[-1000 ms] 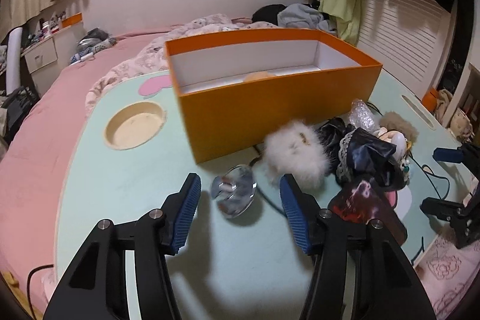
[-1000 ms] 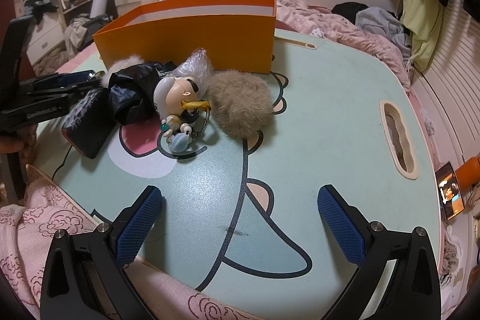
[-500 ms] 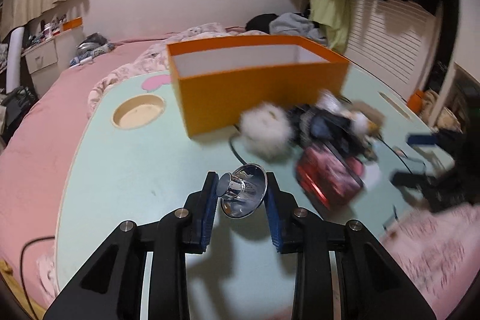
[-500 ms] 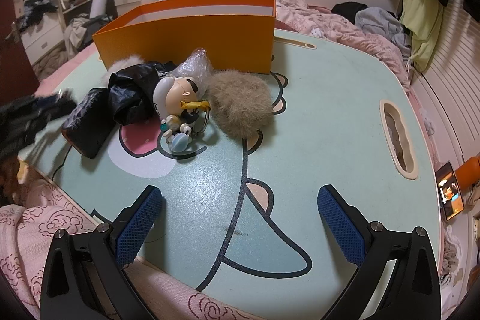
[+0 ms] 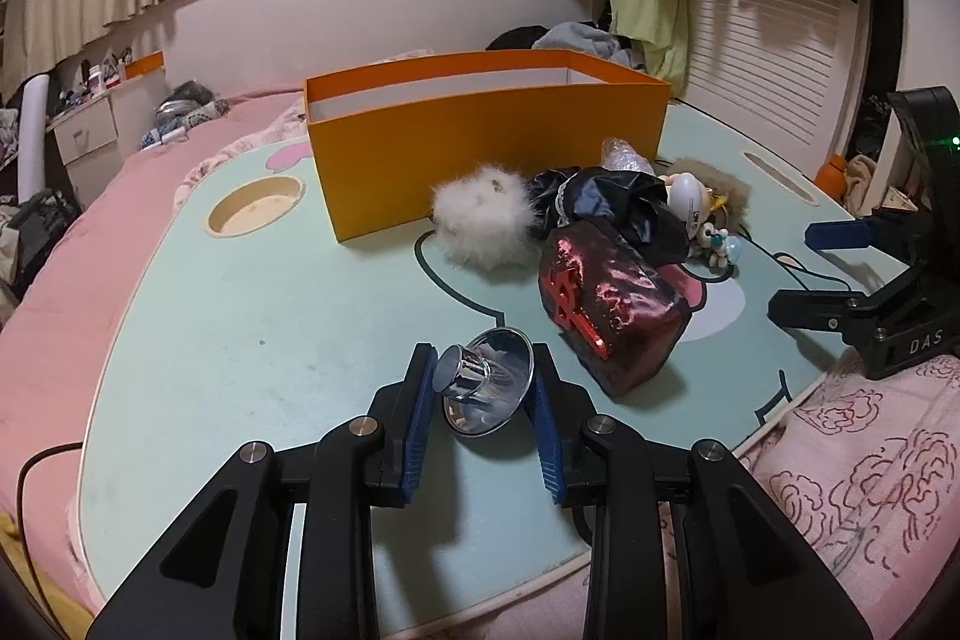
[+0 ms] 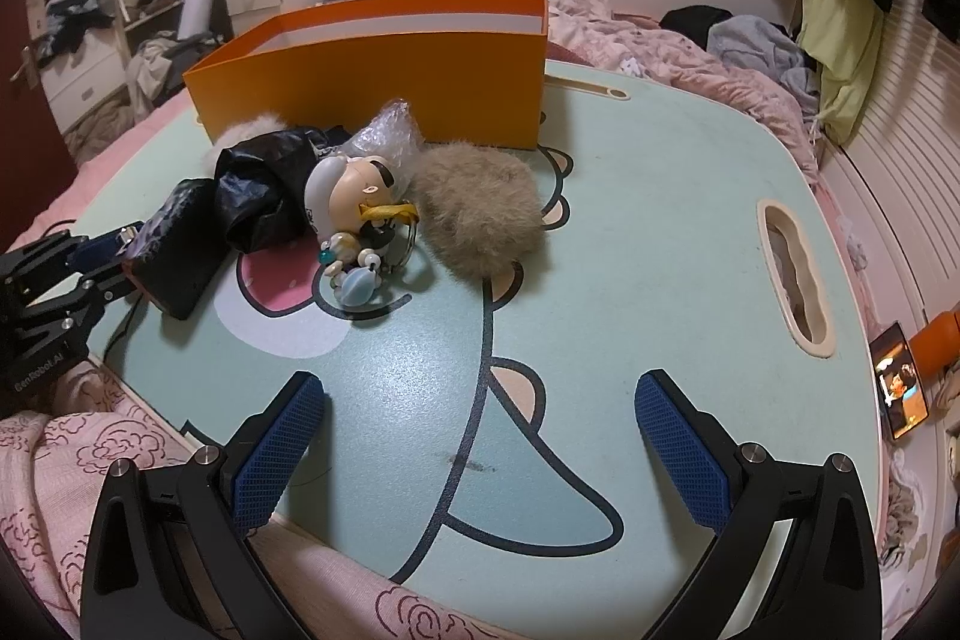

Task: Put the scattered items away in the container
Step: 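Grasp the brown fuzzy pompom with the right gripper while the left holds the silver cap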

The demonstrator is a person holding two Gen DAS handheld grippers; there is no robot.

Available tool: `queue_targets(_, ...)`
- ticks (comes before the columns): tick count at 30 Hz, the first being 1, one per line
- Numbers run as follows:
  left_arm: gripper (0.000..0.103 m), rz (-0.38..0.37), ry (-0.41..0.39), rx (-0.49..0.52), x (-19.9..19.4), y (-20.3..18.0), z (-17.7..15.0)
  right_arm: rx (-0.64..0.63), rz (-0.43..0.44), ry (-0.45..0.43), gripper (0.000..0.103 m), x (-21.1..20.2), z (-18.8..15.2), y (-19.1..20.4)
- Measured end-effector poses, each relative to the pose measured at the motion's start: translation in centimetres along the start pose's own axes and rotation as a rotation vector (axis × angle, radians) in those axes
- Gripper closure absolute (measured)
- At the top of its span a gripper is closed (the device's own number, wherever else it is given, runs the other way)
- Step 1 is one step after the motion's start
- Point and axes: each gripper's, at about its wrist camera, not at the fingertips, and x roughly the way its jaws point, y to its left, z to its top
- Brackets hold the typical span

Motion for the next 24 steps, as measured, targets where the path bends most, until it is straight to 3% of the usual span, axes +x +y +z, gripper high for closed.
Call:
queue_targets(6,0.071,0.036,-0.021,0.028,0.0,-0.7,-0.1,0.003,-0.002,-0.005,0.0,-0.1,0.0,0.0)
queue_targets(24,0.071,0.025,-0.025,0.019,0.2,-0.6,-0.2,0.065,0.025,-0.08,0.013,-0.7,1.9,-2.1)
